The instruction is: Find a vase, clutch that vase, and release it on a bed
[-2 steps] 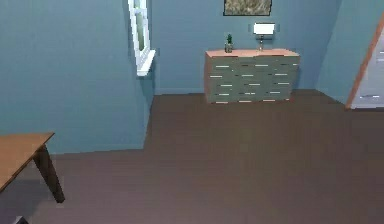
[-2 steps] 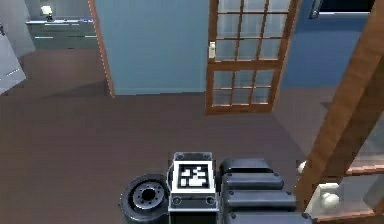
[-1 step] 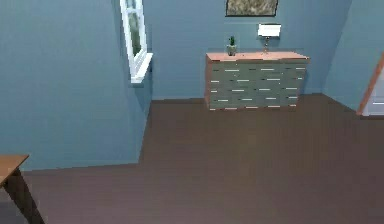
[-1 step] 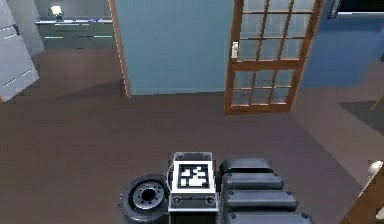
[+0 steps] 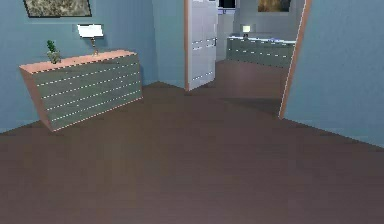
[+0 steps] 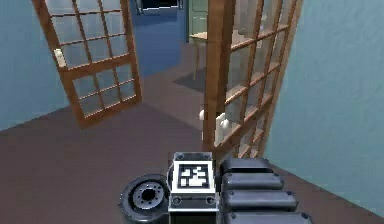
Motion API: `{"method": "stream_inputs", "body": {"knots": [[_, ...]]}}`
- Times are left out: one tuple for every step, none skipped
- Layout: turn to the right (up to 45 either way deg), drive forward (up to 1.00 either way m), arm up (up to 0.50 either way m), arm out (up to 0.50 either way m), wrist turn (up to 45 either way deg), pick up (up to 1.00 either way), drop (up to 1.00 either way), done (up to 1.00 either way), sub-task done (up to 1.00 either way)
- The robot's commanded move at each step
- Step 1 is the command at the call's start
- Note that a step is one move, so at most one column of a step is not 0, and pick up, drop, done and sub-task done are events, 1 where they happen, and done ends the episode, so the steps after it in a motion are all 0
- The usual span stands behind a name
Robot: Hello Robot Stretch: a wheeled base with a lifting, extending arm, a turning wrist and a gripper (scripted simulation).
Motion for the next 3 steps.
{"method": "stream_inputs", "body": {"knots": [[12.0,0.00,0.00,0.00,0.0,0.00,0.00,0.00,0.00],[0.0,1.00,0.00,0.00,0.0,0.00,0.00,0.00,0.00],[0.0,1.00,0.00,0.00,0.0,0.00,0.00,0.00,0.00]]}}
